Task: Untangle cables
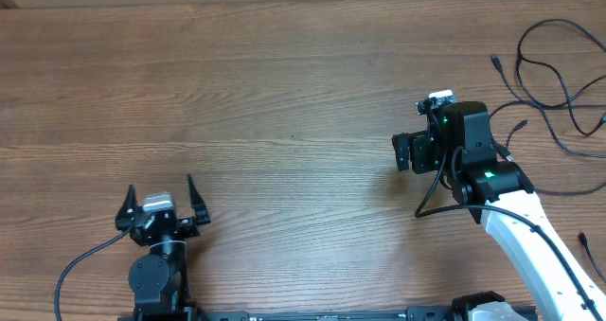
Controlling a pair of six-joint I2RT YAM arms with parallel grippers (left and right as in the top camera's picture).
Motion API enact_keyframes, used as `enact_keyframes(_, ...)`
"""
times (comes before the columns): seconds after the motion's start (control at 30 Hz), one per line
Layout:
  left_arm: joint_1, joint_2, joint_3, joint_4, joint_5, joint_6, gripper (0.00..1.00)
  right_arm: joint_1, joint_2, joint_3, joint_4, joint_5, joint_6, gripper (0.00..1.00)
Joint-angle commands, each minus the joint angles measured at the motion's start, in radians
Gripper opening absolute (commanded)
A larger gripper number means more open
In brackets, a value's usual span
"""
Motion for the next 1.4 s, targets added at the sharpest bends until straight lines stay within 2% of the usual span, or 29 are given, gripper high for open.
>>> enact_keyframes(0.0, 0.005, -0.013, -0.003, -0.01, 0.103, 0.075, 1.0, 0.005, 0.001, 0.003, 0.006, 0.013, 0.004, 1.0)
enact_keyframes(1.27, 0.004, -0.011, -0.003, -0.008, 0.1, 0.075, 0.99, 0.005, 0.001, 0.003, 0.006, 0.015, 0.003, 1.0)
enact_keyframes(1.37, 0.004, -0.011, -0.003, -0.008, 0.1, 0.075, 0.99, 0.003, 0.001, 0.003, 0.006, 0.135, 0.0, 1.0)
